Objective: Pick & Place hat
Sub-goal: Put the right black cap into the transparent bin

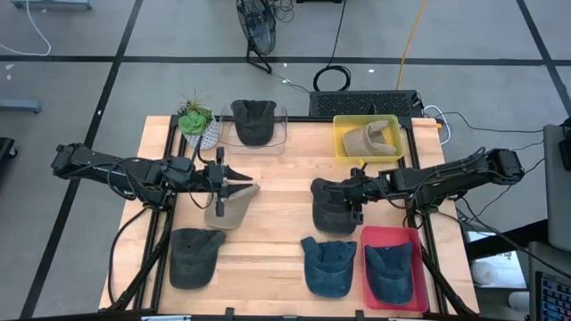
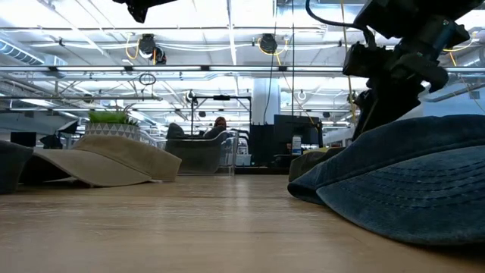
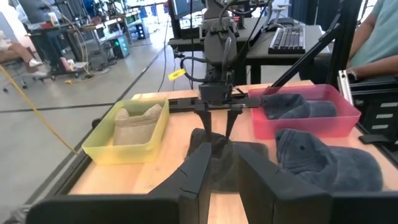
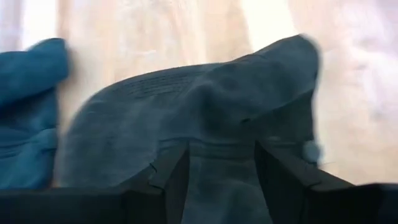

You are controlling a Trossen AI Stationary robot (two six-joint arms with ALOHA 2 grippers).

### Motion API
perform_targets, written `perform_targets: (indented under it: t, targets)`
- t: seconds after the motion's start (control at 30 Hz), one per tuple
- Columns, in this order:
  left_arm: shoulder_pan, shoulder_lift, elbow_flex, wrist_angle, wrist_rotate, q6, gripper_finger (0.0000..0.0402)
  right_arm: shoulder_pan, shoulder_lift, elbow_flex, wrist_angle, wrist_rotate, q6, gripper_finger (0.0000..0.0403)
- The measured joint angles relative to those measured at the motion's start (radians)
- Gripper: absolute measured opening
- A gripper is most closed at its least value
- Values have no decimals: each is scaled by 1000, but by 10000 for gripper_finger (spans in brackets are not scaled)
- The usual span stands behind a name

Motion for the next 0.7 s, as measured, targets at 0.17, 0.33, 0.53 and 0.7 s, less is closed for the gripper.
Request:
perform_targets:
  t: [0.17,0.33,0.53,0.7]
  targets:
    - [-3,0,0,-4,2,-21,79,1,4,-9,3,-88,64,159]
    - [-3,0,0,-9,2,-27,79,0,5,-77,63,-89,100,158]
    - [-3,0,0,-9,2,-28,78,0,5,-150,182,-88,100,151]
    - [-3,1,0,-7,2,-28,79,0,2,-156,205,-88,77,132]
